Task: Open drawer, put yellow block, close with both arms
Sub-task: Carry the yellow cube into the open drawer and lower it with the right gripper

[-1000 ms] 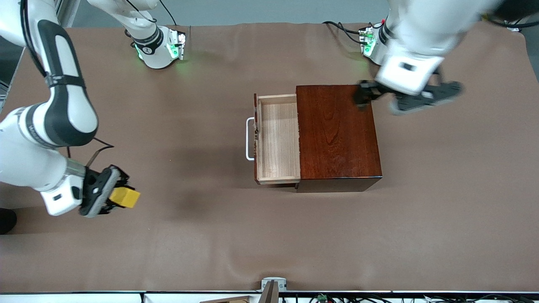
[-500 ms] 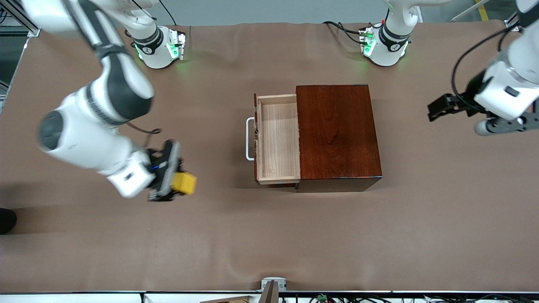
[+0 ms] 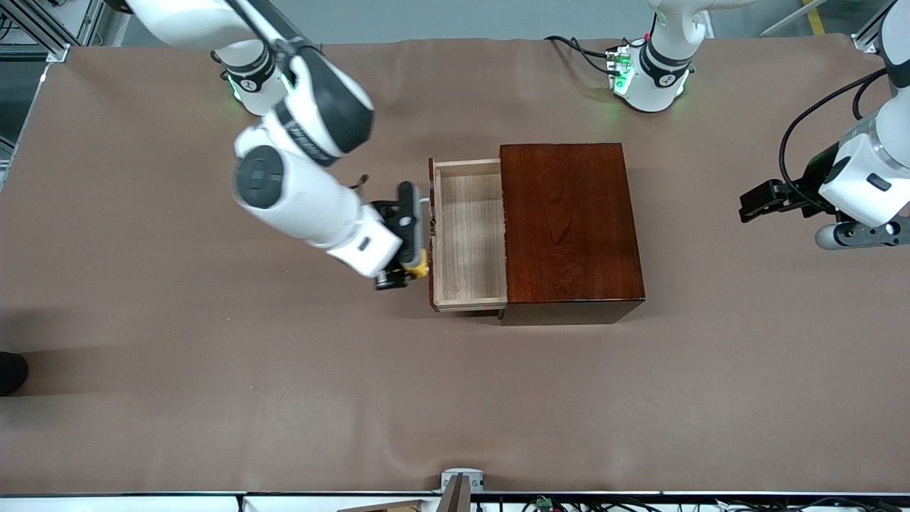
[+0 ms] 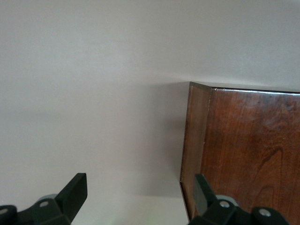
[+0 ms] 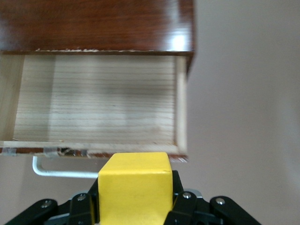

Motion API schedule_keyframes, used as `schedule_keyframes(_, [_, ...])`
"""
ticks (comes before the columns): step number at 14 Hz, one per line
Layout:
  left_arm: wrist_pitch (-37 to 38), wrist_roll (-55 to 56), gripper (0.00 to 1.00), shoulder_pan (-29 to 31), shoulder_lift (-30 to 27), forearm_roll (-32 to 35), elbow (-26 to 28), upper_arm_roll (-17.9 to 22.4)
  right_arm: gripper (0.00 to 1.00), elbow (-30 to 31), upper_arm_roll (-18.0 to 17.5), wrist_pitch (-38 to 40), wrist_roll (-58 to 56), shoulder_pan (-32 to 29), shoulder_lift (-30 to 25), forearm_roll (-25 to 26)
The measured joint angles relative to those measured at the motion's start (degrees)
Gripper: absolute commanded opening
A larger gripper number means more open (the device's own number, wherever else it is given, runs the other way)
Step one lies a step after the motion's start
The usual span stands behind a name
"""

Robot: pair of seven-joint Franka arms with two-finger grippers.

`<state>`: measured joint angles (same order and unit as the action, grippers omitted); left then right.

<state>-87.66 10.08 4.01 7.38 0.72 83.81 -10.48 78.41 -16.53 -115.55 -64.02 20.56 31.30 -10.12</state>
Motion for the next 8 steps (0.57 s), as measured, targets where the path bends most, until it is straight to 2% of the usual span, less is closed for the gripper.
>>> schedule_keyframes(2, [-0.1,-0.3,1.00,0.2,-0.3,0.0,0.3,0.1,0.00,0.0,0.1,-0.2,0.3,2.6,2.7,2.3])
schedule_keyframes(5, [-0.4,-0.4,1.00,-1.0,-0.4,0.0,0.5,1.1,0.00,-0.4,0.1,-0.6,3.3,5.7,4.7,2.8])
schedule_keyframes(8, [-0.5,-1.6,1.00,-6.4,-0.4,0.0,0.7,7.3,0.00,-0.6,0.1,-0.5,10.4,8.6,5.2,3.3])
